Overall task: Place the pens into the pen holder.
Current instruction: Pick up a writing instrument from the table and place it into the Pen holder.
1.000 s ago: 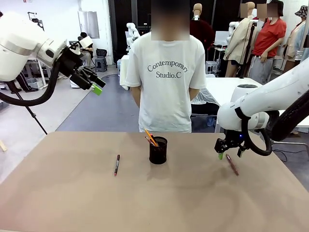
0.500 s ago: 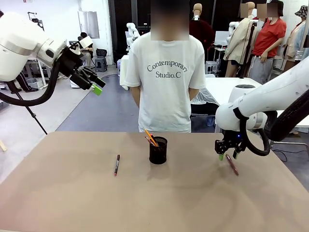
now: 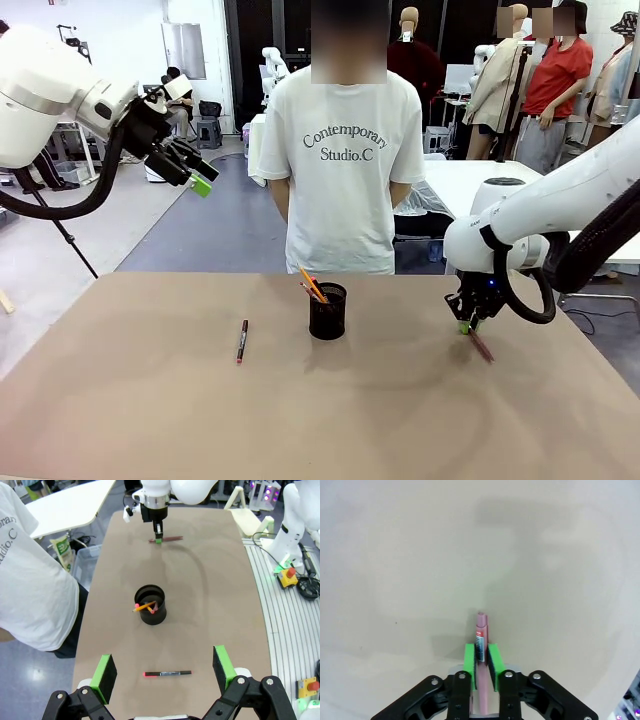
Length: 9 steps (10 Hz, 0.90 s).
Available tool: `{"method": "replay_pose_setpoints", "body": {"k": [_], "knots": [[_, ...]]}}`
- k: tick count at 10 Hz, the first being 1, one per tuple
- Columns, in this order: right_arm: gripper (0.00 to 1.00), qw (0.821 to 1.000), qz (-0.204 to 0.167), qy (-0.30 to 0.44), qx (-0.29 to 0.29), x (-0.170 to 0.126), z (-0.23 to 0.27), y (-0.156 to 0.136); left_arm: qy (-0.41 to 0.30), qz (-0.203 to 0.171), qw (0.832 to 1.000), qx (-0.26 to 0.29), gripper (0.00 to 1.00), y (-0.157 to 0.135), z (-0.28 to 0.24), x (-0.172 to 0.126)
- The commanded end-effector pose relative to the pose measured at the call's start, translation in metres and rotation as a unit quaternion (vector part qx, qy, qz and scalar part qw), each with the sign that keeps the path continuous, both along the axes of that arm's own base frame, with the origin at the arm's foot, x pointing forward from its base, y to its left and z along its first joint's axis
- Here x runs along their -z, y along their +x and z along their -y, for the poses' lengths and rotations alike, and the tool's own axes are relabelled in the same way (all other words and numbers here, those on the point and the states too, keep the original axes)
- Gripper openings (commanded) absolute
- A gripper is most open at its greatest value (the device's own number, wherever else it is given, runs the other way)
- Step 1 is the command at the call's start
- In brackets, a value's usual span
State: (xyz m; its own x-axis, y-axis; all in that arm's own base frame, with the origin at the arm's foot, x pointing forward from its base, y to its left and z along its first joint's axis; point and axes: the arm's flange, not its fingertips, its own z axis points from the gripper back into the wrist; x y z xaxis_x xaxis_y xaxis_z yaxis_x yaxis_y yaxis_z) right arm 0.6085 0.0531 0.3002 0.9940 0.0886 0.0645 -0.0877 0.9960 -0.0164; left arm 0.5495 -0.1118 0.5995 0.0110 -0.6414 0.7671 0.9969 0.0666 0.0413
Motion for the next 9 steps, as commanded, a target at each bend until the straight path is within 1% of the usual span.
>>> {"method": "replay_pose_setpoints", "body": {"k": [1,3,4,5,6,7,8,9], "knots": [[0.0,1.0,0.005,-0.015,0.014,0.006,-0.006,0.006,0.0,0.002,1.0,0.001,1.0,-0.001,-0.001,0.0],[0.0,1.0,0.004,-0.014,0.008,0.007,-0.006,0.004,0.0,0.002,1.0,0.001,1.0,-0.001,-0.001,0.0],[0.0,1.0,-0.001,-0.012,0.0,0.003,-0.005,0.004,0.0,0.002,1.0,0.001,1.0,-0.001,-0.001,0.0],[0.0,1.0,-0.005,-0.001,-0.017,-0.008,-0.001,0.003,0.0,0.002,1.0,0.001,1.0,-0.001,-0.001,0.0],[0.0,0.999,-0.015,0.032,-0.038,-0.023,0.006,0.003,0.0,0.002,1.0,0.001,1.0,-0.001,-0.001,0.0],[0.0,0.994,-0.03,0.074,-0.075,-0.042,0.015,0.003,0.0,0.002,1.0,0.001,1.0,-0.001,-0.001,0.0],[0.0,0.985,-0.046,0.121,-0.113,-0.059,0.023,0.003,0.0,0.002,1.0,0.001,1.0,-0.001,-0.001,0.0],[0.0,0.974,-0.055,0.157,-0.156,-0.075,0.031,0.002,0.0,0.002,1.0,0.001,1.0,-0.001,-0.001,0.0]]}}
